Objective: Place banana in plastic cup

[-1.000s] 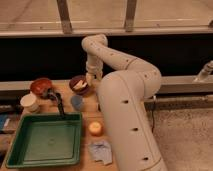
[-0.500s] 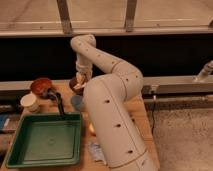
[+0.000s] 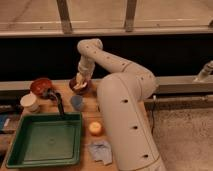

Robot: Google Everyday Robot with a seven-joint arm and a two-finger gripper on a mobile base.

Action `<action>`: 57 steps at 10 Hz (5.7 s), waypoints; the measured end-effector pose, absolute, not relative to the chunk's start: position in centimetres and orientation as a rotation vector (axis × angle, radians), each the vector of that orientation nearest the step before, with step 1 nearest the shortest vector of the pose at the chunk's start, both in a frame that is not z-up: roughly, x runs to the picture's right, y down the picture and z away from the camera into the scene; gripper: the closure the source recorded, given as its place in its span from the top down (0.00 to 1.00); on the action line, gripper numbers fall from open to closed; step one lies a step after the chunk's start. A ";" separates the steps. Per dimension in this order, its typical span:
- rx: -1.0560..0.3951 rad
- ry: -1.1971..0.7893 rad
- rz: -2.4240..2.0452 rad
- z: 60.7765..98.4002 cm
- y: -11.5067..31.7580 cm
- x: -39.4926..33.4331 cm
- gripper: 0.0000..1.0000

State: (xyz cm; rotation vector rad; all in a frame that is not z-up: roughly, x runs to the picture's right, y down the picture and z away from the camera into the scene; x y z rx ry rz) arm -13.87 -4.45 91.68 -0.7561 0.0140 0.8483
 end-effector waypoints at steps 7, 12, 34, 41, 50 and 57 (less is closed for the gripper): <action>-0.815 0.016 0.795 93.0 -2.7 -16.3 0.50; -0.838 -0.007 0.757 92.6 -2.6 -18.0 0.50; -0.817 0.031 0.722 93.2 -2.0 -19.0 0.13; -0.716 -0.017 0.839 88.9 -6.3 -13.0 0.13; -0.630 0.004 0.969 78.8 -8.5 -0.7 0.13; -0.764 0.051 0.872 75.8 -1.7 -3.9 0.13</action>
